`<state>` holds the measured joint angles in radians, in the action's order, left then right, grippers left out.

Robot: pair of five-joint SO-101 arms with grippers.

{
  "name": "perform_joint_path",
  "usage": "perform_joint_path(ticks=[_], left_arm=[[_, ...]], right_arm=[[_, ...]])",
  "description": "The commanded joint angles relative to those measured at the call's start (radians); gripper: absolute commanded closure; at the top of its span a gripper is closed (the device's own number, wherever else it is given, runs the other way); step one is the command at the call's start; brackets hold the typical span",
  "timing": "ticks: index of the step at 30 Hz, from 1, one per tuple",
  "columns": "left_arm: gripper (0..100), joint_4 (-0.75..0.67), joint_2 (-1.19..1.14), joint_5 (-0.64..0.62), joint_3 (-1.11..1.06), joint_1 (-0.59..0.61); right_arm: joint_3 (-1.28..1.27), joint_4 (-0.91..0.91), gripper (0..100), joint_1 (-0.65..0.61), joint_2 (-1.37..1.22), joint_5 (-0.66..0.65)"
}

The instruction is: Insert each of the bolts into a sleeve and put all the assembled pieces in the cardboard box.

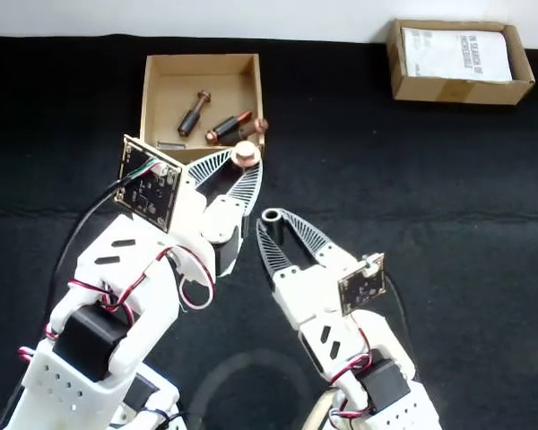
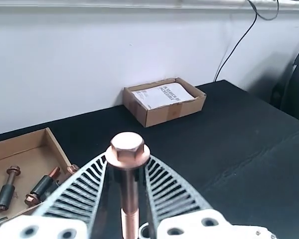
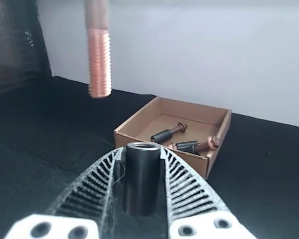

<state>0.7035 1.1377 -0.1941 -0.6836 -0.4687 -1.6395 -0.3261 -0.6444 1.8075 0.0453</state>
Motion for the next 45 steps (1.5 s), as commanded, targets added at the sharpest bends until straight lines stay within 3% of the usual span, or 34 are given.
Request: perform_joint_path(ticks=[1, 10, 18, 30, 40, 42, 45], left_arm=[[99, -0.04, 0.008, -0.063, 0.047, 0.007], [99, -0.064, -0.082, -0.078, 0.044, 0.005], [99, -0.063, -0.082, -0.18, -0.01, 0.001], [99, -0.071, -0.082, -0.18, -0.113, 0.001], [99, -0.169, -0.077, -0.18, -0.231, -0.033], [99, -0.138, -0.076, -0.161, -0.228, -0.048], [99, -0.005, -0.074, -0.009, -0.197, -0.088]], right_arm=[[0.004, 0.022, 99.2, -0.022, 0.008, 0.011], [-0.025, 0.09, 99.2, -0.018, 0.008, 0.006], [-0.025, 0.093, 99.2, -0.018, 0.008, 0.006], [-0.015, 0.093, 99.2, -0.018, 0.008, 0.005], [-0.015, 0.093, 99.2, -0.018, 0.008, 0.005], [-0.015, 0.091, 99.2, -0.016, 0.008, 0.005], [-0.015, 0.09, 99.2, -0.016, 0.007, 0.003]])
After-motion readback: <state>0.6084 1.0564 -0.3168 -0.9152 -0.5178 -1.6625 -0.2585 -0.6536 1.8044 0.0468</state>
